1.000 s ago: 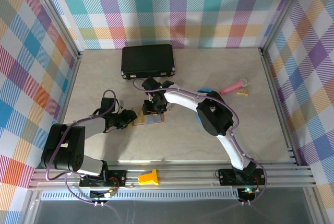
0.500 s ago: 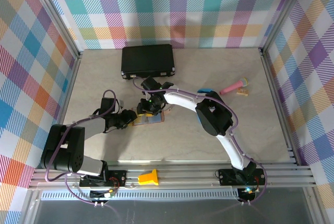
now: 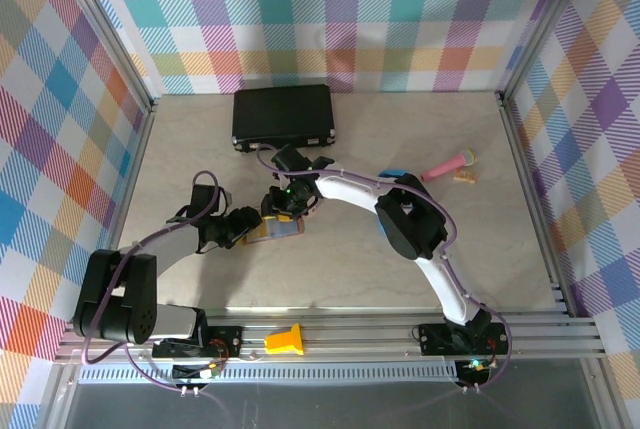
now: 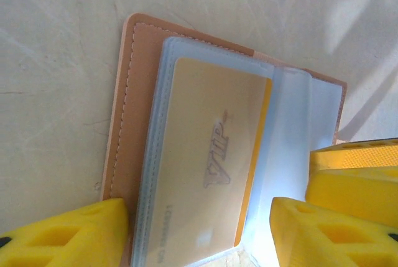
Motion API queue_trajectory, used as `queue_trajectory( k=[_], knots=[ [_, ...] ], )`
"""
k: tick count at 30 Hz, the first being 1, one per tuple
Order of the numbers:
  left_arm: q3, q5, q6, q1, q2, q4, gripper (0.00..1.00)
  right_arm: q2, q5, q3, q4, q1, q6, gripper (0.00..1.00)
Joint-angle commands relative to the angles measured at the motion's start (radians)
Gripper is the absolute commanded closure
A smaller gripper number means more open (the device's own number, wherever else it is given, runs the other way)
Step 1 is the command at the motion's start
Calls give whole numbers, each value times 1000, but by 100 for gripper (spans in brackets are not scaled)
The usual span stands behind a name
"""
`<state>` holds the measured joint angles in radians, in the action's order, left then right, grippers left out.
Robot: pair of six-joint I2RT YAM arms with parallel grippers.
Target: Put the credit cards into the card holder
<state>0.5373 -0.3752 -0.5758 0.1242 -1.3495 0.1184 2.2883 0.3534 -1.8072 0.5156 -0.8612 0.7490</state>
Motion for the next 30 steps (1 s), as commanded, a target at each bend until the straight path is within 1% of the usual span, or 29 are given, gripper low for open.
queue_trajectory(
  k=[1, 8, 16, 22, 30],
  knots=[
    [-2, 23, -1, 10, 17, 63, 39, 8, 27, 2, -6, -19, 13, 59],
    [-3, 19, 5, 10, 13, 63, 58, 17, 31, -19, 1, -23, 10, 60],
    [6, 45, 19, 9, 29, 89, 76, 29, 24, -35, 15, -22, 11, 60],
    [9, 14, 36, 10, -24, 56, 80, 21, 9, -35, 29, -23, 2, 60],
    [20, -46, 42, 9, -72, -18, 81, 13, -11, -35, 50, -21, -7, 61]
  ],
)
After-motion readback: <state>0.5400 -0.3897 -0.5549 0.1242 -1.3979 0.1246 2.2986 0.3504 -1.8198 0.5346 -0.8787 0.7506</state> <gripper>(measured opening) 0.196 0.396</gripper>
